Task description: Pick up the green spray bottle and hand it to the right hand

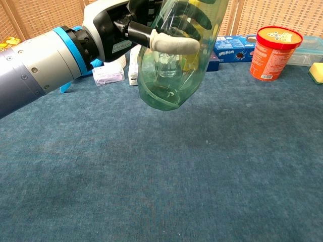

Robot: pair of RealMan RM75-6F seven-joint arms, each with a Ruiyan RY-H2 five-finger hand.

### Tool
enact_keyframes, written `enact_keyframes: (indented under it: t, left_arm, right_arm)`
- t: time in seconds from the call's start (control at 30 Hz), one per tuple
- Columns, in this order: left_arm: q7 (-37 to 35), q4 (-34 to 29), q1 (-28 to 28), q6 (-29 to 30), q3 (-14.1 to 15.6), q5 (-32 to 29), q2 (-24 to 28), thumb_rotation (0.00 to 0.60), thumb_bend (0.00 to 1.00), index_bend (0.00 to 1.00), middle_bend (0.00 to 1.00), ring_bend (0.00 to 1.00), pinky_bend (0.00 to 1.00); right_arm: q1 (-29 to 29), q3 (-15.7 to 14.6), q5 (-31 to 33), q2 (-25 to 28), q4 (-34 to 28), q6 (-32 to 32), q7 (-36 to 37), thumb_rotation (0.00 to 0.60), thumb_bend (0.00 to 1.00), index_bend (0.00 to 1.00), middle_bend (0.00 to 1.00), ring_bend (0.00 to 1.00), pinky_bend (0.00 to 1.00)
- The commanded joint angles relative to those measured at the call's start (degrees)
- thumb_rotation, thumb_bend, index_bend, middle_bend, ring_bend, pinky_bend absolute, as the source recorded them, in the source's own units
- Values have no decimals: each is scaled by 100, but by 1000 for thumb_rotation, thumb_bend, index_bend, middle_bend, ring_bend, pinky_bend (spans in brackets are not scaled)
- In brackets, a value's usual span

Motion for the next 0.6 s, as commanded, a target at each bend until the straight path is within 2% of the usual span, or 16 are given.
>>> enact_keyframes:
  t: [0.03, 0.23, 0.47, 0.6]
  left_arm:
    - [4, -12, 7, 4, 9, -5, 1, 600, 60, 251, 407, 363, 527]
    - [20, -74, 24, 24, 25, -13, 16, 600, 61, 248, 404, 356, 527]
    - [154, -129, 74, 54, -2, -114, 28, 600, 60, 224, 377, 326, 527]
    - [204, -161, 97, -16, 35, -146, 133, 600, 54, 96, 198, 202, 487]
  right_arm:
    - [-42, 35, 73, -20, -53, 11, -79, 600, 325, 563, 575, 232, 141]
    - [-131, 134, 288, -16, -266, 36, -475, 600, 405, 662, 626, 272, 158]
    - [-216, 203, 389, -7, -451, 20, -774, 600, 430, 684, 645, 288, 162]
    - [-285, 224, 388, -3, -447, 29, -793, 600, 439, 684, 645, 288, 162]
